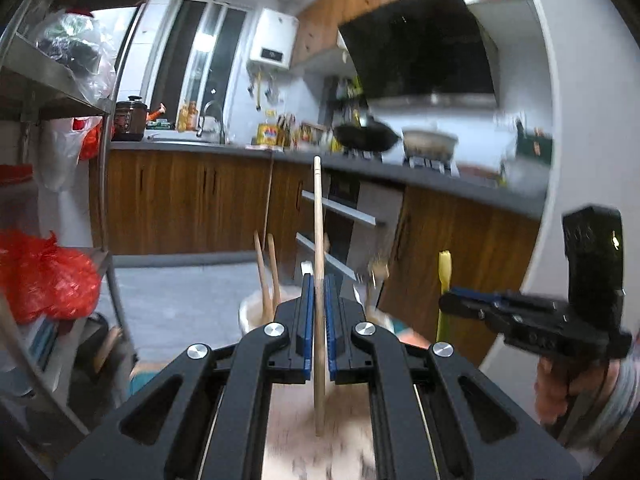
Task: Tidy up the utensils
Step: 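Carry the green spoon over the short cup while the left tool carries the chopstick over the tall cup, then open the right tool to drop the green spoon while the left tool releases the chopstick into the tall cup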
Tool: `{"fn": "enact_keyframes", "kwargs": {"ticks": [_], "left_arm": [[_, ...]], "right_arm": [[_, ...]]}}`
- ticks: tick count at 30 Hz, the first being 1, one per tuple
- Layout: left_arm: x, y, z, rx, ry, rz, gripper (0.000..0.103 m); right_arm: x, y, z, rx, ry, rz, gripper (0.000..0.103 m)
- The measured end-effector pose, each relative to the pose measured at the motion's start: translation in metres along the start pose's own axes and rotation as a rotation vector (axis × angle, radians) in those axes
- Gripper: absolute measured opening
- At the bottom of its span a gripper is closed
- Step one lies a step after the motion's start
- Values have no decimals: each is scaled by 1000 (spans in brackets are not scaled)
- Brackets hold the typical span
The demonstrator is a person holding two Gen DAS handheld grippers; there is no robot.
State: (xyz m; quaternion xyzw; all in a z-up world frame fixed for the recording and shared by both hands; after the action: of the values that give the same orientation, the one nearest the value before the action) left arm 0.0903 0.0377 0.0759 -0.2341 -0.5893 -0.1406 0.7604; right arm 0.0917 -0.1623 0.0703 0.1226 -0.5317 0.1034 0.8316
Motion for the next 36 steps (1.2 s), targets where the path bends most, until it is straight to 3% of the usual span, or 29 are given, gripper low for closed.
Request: {"fn": "enact_keyframes", "kwargs": {"ticks": [8, 18, 27, 36], "left_arm": [[16, 34, -50, -50, -81, 165, 5], [-21, 25, -81, 82, -95, 42, 5], [-43, 38, -72, 86, -53, 32, 5], [-45, 36, -51, 98, -11, -9, 5]], "right_arm": [[50, -4, -30, -20, -102, -63, 10], [33, -8, -73, -70, -66, -83, 10], [8, -5, -88, -70, -4, -52, 10], [-13, -2, -95, -62, 65, -46, 10]]}}
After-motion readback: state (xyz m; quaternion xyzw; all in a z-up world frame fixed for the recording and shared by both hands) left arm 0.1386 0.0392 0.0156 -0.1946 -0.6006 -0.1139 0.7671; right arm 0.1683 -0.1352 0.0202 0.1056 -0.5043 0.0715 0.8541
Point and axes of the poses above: each gripper's, at about its wrist camera, not at the fingertips, and z roughly against the way its jaws point, y to its left, x to its top, the point moved 2 cm from there along -z, roughly the way its jaws point, and after that the axes turned 8 degrees about -x, right-handed, at the moved point
